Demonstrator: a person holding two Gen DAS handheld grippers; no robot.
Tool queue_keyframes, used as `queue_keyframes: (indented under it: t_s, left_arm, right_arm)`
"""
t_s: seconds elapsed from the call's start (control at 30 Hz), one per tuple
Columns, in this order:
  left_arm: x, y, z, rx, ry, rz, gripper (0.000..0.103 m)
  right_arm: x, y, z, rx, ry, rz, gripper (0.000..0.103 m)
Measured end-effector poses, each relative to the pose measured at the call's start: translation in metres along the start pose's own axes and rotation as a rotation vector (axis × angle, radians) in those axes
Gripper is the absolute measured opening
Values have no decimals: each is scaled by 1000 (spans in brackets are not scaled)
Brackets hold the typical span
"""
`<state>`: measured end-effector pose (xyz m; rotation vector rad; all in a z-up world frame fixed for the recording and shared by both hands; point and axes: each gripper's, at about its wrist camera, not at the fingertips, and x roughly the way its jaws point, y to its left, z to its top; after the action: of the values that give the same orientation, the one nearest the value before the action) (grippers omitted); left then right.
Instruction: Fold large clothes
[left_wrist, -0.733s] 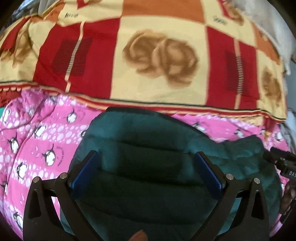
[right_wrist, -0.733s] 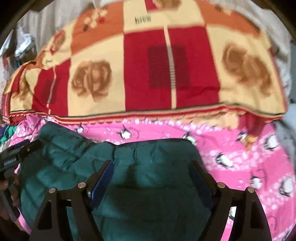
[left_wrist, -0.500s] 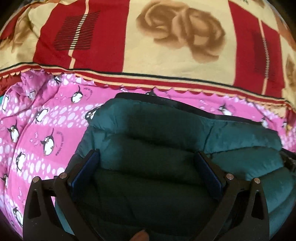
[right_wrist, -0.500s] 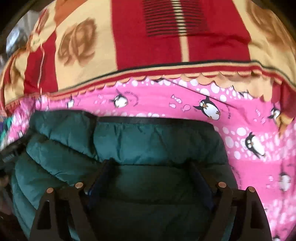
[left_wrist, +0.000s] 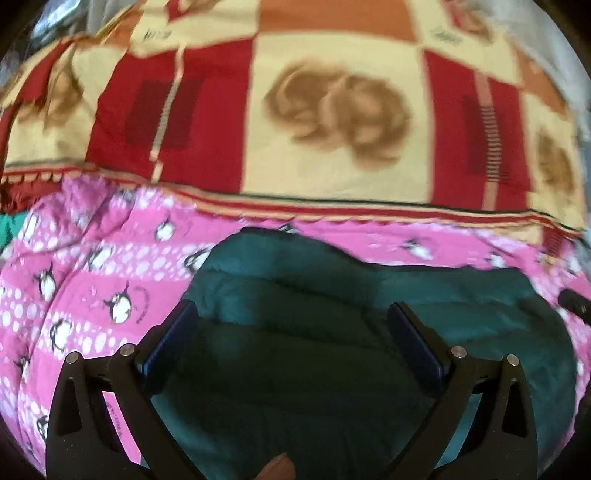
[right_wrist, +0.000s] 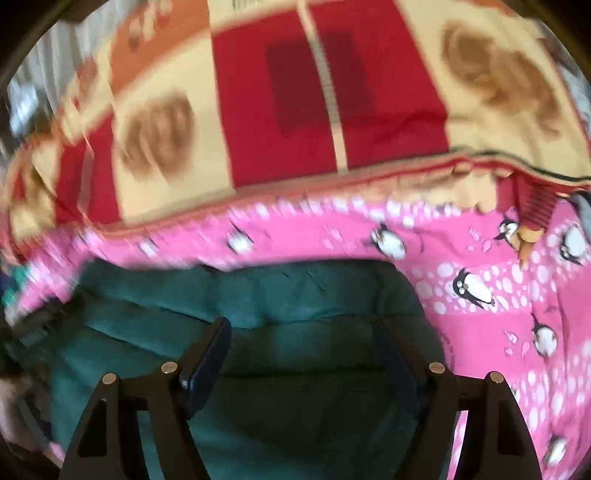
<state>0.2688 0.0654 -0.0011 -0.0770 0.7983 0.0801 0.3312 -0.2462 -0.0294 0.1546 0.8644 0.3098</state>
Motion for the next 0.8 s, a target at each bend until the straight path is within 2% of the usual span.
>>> queue_keyframes:
  t_s: [0.07, 0.13, 0.17, 0.2, 0.27, 0.3, 0.37, 0.47, 0.6, 0.7, 0.8]
  left_arm:
    - [-9, -15, -13, 34, 9, -87, 103]
    - [-3, -25, -26, 48, 57, -117, 103]
    - [2, -31, -34, 69, 81, -93, 103]
    - [3, -36, -40, 96, 71, -58, 103]
    - [2, -39, -44, 108, 49, -32, 103]
    - [2, -39, -44, 107, 49, -33, 103]
    - [4, -36, -44, 104, 66, -48, 103]
    - [-3, -29, -50, 103, 56, -103, 103]
    - [-31, -14, -57, 120, 36, -169, 103]
    - [-56, 10, -72, 130, 28, -153, 103]
    - [-72, 47, -93, 51, 9, -99, 103]
  right_arm:
    - [-20, 21, -10, -36, -34, -11, 77]
    - [-27, 46, -24, -99, -46, -22, 77]
    - [-28, 57, -32, -129, -49, -40, 77]
    - [-26, 66, -44, -154, -52, -77, 77]
    - [-12, 67, -63, -162, 1, -90, 78]
    - [1, 63, -74, -152, 54, -87, 80]
    - [8, 53, -87, -140, 39, -47, 81]
    - [-7, 43, -79, -140, 65, -14, 79]
    - [-70, 1, -81, -90, -87, -15, 79]
    - [-98, -40, -95, -77, -100, -39, 79]
    - [-108, -66, -116, -80, -95, -33, 79]
